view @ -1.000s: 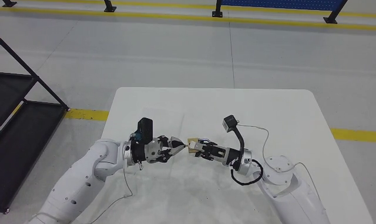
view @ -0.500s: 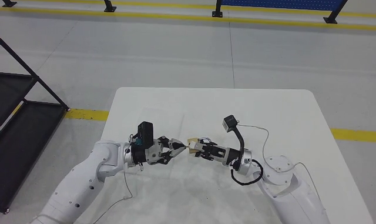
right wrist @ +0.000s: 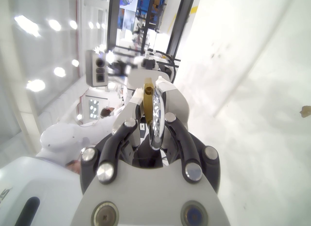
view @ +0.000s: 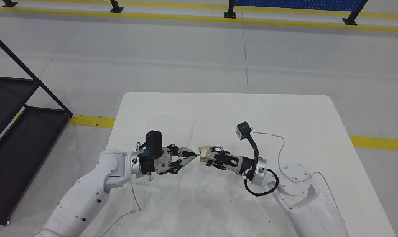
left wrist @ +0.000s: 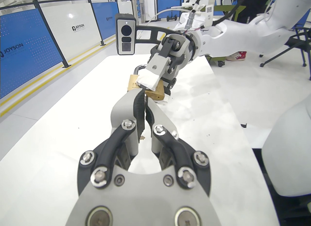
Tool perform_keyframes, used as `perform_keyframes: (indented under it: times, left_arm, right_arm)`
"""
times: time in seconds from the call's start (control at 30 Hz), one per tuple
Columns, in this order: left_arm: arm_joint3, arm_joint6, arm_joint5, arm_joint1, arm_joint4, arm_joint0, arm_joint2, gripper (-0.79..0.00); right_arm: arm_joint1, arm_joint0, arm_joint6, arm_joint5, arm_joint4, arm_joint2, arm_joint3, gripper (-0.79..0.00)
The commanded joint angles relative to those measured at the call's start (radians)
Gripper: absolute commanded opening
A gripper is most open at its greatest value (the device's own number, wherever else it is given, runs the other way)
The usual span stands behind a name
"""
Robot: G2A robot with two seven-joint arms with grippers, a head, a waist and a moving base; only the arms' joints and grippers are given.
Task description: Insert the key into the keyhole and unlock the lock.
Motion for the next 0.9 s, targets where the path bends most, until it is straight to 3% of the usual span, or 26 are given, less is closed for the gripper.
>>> perform_keyframes:
  times: [0.0, 0.27, 0.33, 0.57, 0.87]
  left_arm:
    - [-0.001, 0.006, 0.004, -0.001, 0.01, 0.001, -0.002, -0.785]
    - [-0.002, 0.034, 0.008, -0.002, 0.047, 0.011, -0.007, -0.785]
    - [0.0, 0.03, 0.01, -0.003, 0.048, 0.017, -0.006, 0.0]
    - [-0.013, 0.027, 0.033, -0.003, 0.051, 0.032, -0.025, 0.0]
    - [0.008, 0.066, 0.022, 0.012, 0.033, 0.088, -0.156, 0.0]
  right_arm:
    - [0.0, 0.0, 0.0, 0.0, 0.0, 0.0, 0.0, -0.785]
    - [0.0, 0.0, 0.0, 0.0, 0.0, 0.0, 0.0, -0.785]
    - [0.0, 0.0, 0.0, 0.0, 0.0, 0.0, 0.0, -0.785]
    - [0.0, 0.0, 0.0, 0.0, 0.0, 0.0, 0.0, -0.785]
    - [0.0, 0.0, 0.0, 0.0, 0.0, 0.0, 0.0, -0.785]
